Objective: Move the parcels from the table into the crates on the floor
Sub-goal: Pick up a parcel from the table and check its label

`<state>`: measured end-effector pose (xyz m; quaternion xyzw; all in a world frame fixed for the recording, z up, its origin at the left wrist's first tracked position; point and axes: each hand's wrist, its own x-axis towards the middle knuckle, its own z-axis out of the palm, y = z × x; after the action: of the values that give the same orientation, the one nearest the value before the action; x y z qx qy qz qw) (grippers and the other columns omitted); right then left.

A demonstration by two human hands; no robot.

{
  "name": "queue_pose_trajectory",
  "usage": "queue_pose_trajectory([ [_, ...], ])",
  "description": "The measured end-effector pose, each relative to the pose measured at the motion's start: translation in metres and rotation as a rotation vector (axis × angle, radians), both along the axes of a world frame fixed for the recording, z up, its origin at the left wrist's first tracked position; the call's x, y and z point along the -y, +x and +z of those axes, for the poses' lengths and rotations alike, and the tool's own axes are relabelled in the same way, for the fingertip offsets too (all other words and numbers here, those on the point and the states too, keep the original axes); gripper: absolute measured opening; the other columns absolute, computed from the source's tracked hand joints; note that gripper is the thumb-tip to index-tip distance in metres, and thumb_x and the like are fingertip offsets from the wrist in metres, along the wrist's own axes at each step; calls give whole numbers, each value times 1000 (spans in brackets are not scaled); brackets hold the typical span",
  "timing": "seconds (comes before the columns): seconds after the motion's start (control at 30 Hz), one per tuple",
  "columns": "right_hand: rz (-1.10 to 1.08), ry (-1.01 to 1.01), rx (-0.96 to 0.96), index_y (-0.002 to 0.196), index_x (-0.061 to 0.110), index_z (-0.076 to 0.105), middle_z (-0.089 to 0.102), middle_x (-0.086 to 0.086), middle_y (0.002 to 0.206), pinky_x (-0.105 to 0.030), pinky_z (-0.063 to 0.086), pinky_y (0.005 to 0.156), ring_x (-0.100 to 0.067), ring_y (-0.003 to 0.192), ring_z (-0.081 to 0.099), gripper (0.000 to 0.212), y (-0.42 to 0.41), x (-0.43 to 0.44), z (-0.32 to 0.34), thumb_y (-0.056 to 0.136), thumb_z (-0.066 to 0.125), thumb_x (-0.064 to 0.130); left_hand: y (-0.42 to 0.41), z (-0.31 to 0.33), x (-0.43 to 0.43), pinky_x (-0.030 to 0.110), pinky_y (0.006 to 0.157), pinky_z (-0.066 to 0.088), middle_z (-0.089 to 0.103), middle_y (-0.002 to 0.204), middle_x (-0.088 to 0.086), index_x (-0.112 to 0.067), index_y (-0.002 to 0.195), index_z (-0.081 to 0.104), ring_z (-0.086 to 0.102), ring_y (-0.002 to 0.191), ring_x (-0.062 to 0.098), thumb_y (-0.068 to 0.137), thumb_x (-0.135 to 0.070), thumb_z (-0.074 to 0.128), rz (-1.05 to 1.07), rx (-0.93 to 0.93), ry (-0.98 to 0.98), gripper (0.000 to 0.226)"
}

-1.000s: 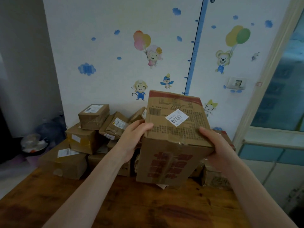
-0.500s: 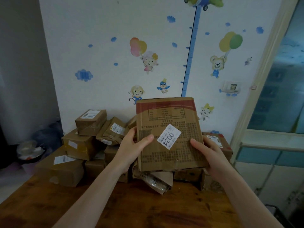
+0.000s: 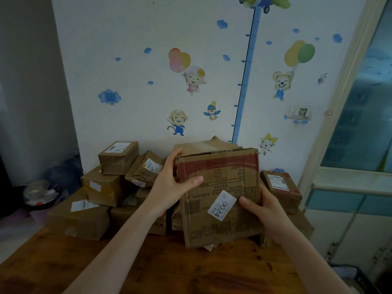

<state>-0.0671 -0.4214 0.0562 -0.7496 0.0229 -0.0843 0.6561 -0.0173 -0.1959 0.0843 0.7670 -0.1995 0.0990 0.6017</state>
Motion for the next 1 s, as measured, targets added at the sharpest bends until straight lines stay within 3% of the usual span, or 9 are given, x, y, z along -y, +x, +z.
queue_pose_trajectory([
  [0.1, -38, 22, 21, 111, 31, 56, 66, 5, 107, -27, 49, 74, -12, 99, 62, 32, 1, 1, -3, 84, 65, 17, 3, -4, -1, 12, 82, 41, 49, 109, -25, -31, 128, 39, 50, 96, -11, 73, -26, 80, 55, 84, 6, 69],
  [0.3, -89, 91, -13, 111, 33, 61, 64, 7, 107, -29, 45, 73, -11, 98, 58, 42, 1, -5, 0, 74, 54, 52, -3, -13, 1, 1, 75, 44, 45, 106, -29, -29, 123, 40, 50, 89, -21, 71, -19, 82, 71, 140, 13, 67],
  [0.43, -140, 170, -8, 102, 25, 68, 72, 4, 99, -34, 45, 79, -15, 99, 61, 46, 2, -7, -1, 79, 45, 56, -2, -18, -1, 8, 79, 47, 49, 110, -25, -32, 120, 41, 53, 99, -11, 69, -19, 83, 95, 131, -50, 67],
  [0.57, -280, 187, -64, 92, 24, 69, 68, 2, 93, -40, 40, 85, -16, 93, 59, 49, 7, -9, 3, 95, 31, 55, -5, -20, 1, 1, 77, 44, 46, 109, -31, -30, 119, 43, 50, 94, -23, 67, -19, 84, 133, 150, -78, 67],
  [0.67, -327, 268, -156, 93, 22, 69, 67, 0, 92, -42, 43, 86, -19, 91, 59, 44, 14, -4, 3, 95, 39, 55, -7, -21, 3, 1, 77, 42, 40, 107, -37, -29, 120, 43, 47, 91, -27, 68, -18, 84, 140, 158, -102, 67],
  [0.77, -303, 282, -305, 99, 18, 61, 61, -3, 95, -41, 42, 87, -20, 85, 54, 41, 16, 1, 2, 84, 56, 56, -5, -22, 2, 11, 84, 43, 43, 109, -34, -34, 116, 43, 48, 98, -17, 67, -20, 84, 158, 143, -129, 66],
  [0.87, -163, 460, -469, 108, 21, 56, 59, -14, 108, -53, 48, 84, -36, 101, 54, 39, 17, 7, -3, 83, 60, 51, -6, -20, 0, 17, 86, 45, 47, 110, -27, -41, 108, 42, 51, 102, -8, 66, -21, 85, 156, 123, -153, 63],
  [0.93, -169, 551, -431, 114, 17, 57, 61, -17, 110, -53, 50, 74, -38, 102, 55, 29, 17, 10, -6, 91, 56, 34, -4, -16, -5, 17, 84, 46, 48, 109, -25, -36, 109, 43, 51, 102, -6, 68, -26, 83, 141, 105, -117, 59],
  [1.0, -240, 559, -399, 115, 13, 59, 63, -17, 112, -49, 51, 68, -35, 101, 58, 30, 17, 10, -8, 89, 59, 28, 1, -12, -12, 22, 82, 50, 52, 109, -16, -26, 112, 45, 54, 100, 0, 69, -49, 76, 123, 37, 17, 58],
])
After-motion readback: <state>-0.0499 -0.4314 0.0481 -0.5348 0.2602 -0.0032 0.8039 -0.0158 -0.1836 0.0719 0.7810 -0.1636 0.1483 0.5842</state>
